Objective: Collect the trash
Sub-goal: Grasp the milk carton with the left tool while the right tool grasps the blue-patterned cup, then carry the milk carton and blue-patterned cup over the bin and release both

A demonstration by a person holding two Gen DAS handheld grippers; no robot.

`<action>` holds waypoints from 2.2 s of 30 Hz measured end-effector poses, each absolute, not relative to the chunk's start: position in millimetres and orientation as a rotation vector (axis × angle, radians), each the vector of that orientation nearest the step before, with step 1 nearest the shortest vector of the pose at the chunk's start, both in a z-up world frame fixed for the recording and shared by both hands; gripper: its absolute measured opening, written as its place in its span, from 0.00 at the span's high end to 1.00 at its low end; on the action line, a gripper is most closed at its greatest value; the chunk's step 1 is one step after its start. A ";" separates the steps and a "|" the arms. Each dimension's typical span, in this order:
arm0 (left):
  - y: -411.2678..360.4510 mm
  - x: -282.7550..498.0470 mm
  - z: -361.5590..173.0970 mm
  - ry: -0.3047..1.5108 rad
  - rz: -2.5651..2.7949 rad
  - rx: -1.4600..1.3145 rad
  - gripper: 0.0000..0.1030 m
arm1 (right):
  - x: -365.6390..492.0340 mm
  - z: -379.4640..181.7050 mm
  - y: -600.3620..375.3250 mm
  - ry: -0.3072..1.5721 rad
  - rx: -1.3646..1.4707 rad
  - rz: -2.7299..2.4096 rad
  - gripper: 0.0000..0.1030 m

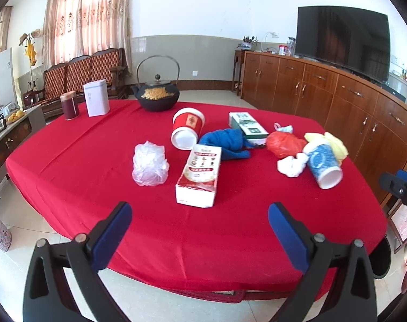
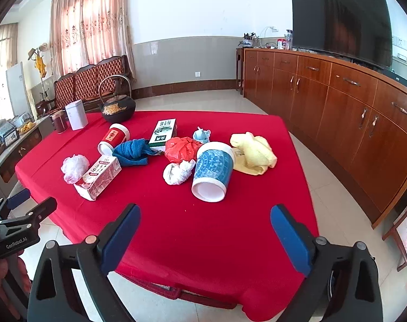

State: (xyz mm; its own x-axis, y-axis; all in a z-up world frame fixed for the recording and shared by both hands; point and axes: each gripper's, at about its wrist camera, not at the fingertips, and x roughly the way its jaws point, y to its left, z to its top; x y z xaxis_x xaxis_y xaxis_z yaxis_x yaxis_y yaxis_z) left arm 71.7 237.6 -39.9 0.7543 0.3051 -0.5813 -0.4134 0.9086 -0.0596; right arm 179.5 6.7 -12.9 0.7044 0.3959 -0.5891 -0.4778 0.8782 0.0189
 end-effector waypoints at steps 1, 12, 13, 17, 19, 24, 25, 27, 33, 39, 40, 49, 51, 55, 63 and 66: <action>241.4 76.9 -42.9 0.606 0.392 -0.189 0.04 | 184.8 -16.0 12.3 0.628 -0.144 0.486 0.05; 264.7 124.6 -74.8 0.681 0.372 -0.186 0.16 | 237.9 -52.4 46.1 0.708 -0.156 0.464 0.17; 266.2 127.2 -76.6 0.683 0.375 -0.185 0.16 | 241.5 -54.5 47.8 0.712 -0.156 0.461 0.17; 272.3 140.5 -81.6 0.692 0.369 -0.190 0.18 | 266.8 -67.8 58.2 0.743 -0.153 0.442 0.17; 274.1 145.9 -83.5 0.696 0.368 -0.191 0.19 | 275.2 -72.6 61.9 0.750 -0.155 0.436 0.18; 274.1 159.6 -87.4 0.713 0.360 -0.186 0.21 | 300.6 -87.2 72.4 0.781 -0.167 0.414 0.22; 273.9 162.7 -88.5 0.718 0.356 -0.186 0.23 | 303.6 -89.2 73.5 0.786 -0.170 0.410 0.23; 273.9 166.4 -90.8 0.726 0.351 -0.184 0.25 | 310.9 -94.5 75.6 0.801 -0.169 0.408 0.28; 272.2 173.4 -96.6 0.755 0.330 -0.192 0.49 | 318.5 -102.7 75.0 0.822 -0.160 0.414 0.41; 262.0 168.6 -87.4 0.733 0.317 -0.196 0.49 | 311.8 -98.1 61.7 0.804 -0.137 0.411 0.42; 259.4 168.1 -84.9 0.729 0.315 -0.193 0.49 | 310.3 -96.6 58.7 0.801 -0.132 0.409 0.42; 219.5 161.3 -51.8 0.673 0.241 -0.164 0.49 | 290.6 -69.6 16.9 0.752 -0.074 0.375 0.43; 206.2 160.0 -44.1 0.661 0.219 -0.153 0.50 | 283.9 -60.9 2.6 0.737 -0.066 0.361 0.42; 184.2 158.4 -32.3 0.641 0.172 -0.133 0.49 | 271.3 -45.4 -25.9 0.707 -0.056 0.332 0.43; 134.5 160.9 -13.7 0.614 0.078 -0.091 0.49 | 249.2 -21.3 -87.6 0.668 -0.026 0.252 0.42; 112.7 163.8 -7.3 0.605 0.036 -0.071 0.49 | 242.1 -16.4 -111.9 0.663 -0.012 0.220 0.42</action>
State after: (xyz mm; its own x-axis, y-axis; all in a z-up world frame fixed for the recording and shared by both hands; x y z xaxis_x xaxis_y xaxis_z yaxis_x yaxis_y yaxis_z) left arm 163.8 112.7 -7.3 0.8220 0.0126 -0.5694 -0.0545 0.9969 -0.0565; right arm 242.1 -111.9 -16.4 0.7656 0.1989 -0.6118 -0.2068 0.9766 0.0588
